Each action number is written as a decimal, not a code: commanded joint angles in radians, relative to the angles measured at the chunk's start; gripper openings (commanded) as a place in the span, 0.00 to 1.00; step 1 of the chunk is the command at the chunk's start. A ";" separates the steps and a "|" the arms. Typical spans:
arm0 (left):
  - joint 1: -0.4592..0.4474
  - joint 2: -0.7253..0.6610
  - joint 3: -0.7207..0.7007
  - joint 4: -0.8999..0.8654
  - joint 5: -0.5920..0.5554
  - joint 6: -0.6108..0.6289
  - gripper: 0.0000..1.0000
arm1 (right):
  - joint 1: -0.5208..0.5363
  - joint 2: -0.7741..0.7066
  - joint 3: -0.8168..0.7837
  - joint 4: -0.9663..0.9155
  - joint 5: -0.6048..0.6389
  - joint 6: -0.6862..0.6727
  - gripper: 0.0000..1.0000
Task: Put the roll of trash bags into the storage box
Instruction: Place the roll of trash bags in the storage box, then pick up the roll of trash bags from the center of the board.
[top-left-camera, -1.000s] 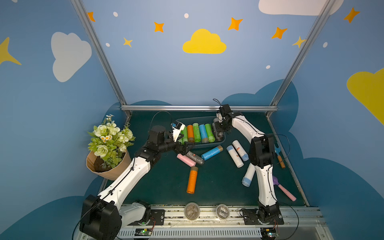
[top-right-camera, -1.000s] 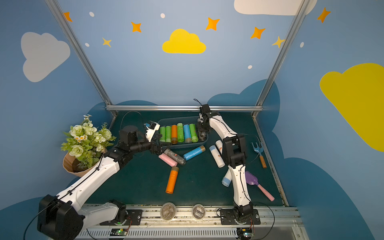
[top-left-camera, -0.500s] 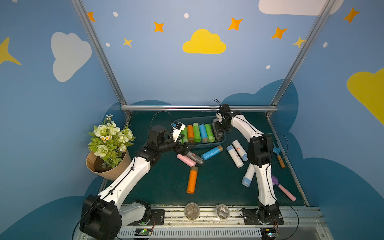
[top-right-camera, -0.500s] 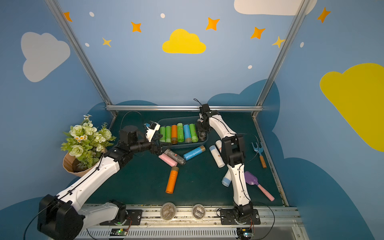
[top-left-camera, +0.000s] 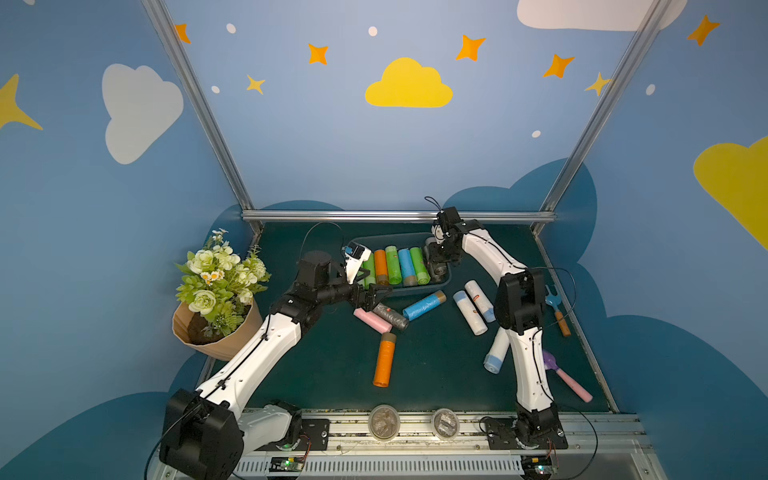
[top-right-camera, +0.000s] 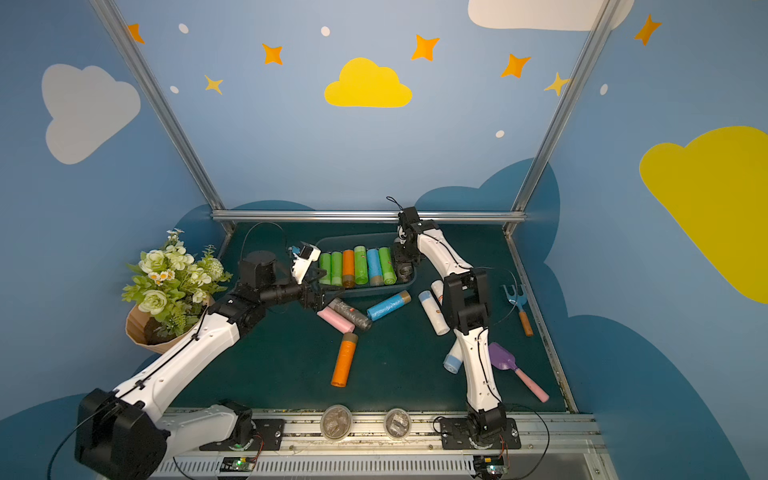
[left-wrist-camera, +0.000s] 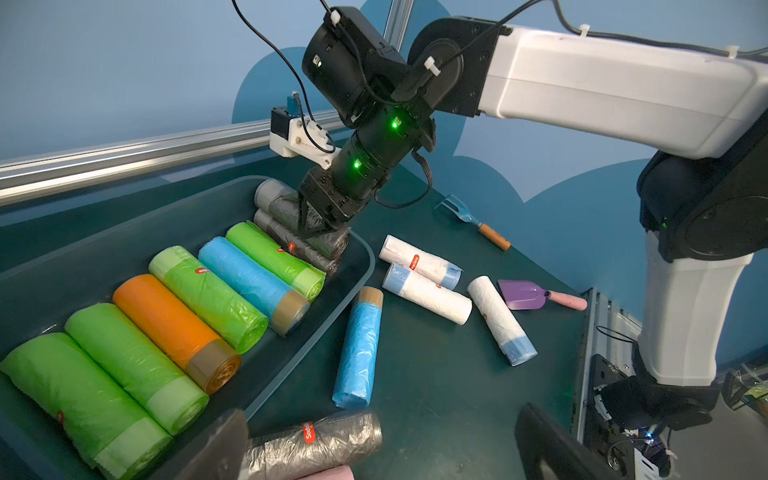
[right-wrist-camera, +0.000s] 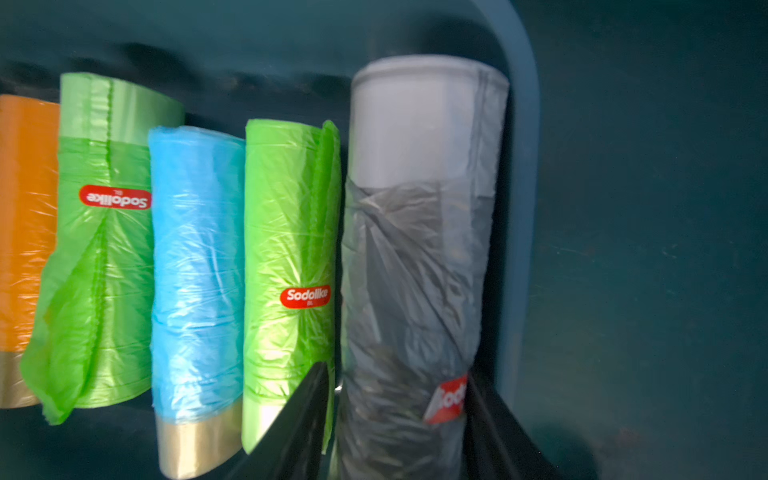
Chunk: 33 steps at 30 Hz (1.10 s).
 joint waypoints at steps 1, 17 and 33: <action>0.004 0.011 0.030 0.015 0.021 -0.004 1.00 | -0.011 -0.040 -0.011 -0.052 0.048 -0.009 0.51; 0.004 0.012 0.029 0.008 0.004 -0.002 1.00 | -0.007 -0.254 -0.245 0.043 0.078 0.009 0.52; -0.200 0.005 0.156 -0.293 -0.539 -0.010 1.00 | 0.183 -0.903 -1.005 0.352 0.065 0.114 0.64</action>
